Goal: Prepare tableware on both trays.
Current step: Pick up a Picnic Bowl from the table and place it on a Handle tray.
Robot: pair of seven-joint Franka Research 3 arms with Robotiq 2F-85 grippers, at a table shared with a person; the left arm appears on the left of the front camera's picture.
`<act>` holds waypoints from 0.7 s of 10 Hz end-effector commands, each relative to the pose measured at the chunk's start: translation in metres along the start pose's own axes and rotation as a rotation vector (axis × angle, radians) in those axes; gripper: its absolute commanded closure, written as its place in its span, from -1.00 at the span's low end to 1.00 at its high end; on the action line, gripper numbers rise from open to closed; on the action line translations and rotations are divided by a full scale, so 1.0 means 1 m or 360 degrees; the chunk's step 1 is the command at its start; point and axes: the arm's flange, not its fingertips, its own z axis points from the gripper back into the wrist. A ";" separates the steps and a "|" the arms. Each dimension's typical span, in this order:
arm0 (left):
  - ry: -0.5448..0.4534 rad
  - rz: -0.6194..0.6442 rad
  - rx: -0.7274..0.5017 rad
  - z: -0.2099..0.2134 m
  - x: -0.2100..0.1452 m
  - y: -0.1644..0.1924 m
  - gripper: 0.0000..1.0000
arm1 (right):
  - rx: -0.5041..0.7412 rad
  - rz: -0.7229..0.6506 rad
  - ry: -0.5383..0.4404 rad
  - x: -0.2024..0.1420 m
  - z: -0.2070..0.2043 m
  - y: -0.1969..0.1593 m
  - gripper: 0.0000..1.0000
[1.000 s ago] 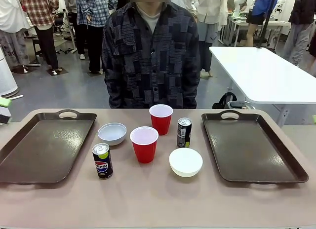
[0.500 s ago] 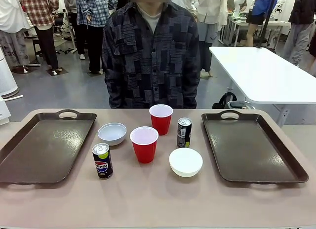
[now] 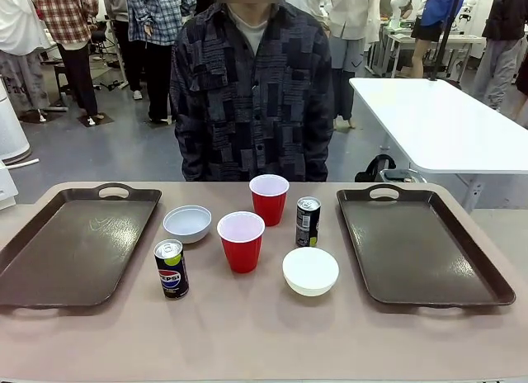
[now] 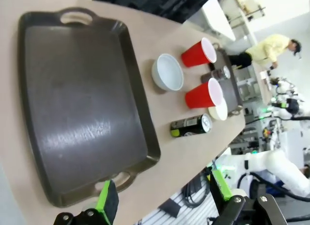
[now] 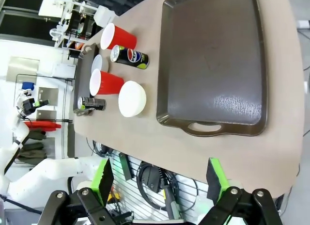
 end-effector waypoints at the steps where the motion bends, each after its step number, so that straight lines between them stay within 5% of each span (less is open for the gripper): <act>1: 0.0024 -0.0194 0.0062 0.002 -0.008 -0.016 -1.00 | -0.0058 0.0079 -0.0013 -0.005 0.000 0.007 -1.00; 2: 0.0000 0.0000 0.0000 0.000 0.000 0.000 -1.00 | 0.0000 0.0000 0.0000 0.000 0.000 0.000 -1.00; 7: 0.0000 0.0000 0.0000 0.000 0.000 0.000 -1.00 | 0.0000 0.0000 0.0000 0.000 0.000 0.000 -1.00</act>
